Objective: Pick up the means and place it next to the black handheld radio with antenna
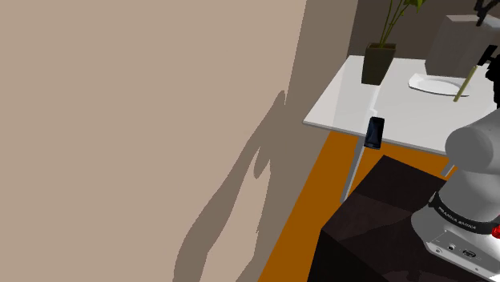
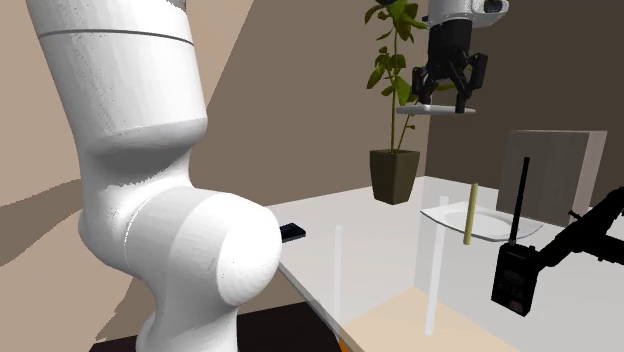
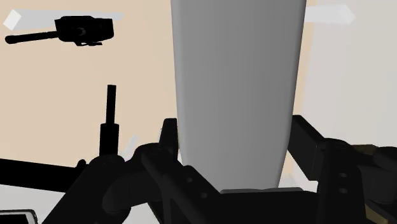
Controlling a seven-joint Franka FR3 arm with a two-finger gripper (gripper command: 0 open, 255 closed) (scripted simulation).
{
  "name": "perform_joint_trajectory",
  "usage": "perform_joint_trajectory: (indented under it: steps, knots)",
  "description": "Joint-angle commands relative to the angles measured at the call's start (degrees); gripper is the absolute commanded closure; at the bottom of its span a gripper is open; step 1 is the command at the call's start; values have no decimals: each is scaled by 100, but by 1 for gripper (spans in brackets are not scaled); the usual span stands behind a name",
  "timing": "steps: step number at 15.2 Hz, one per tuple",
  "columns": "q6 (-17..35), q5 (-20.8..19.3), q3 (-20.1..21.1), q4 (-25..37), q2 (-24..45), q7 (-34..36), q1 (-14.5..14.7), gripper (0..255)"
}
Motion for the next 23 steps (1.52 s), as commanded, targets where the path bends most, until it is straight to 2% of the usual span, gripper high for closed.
perform_joint_trajectory:
  steps: [1, 23]
  knots:
    - [-40, 14, -192, 126, 79, -335, -127, 255]
    - [1605, -131, -209, -1737, -169, -227, -168, 255]
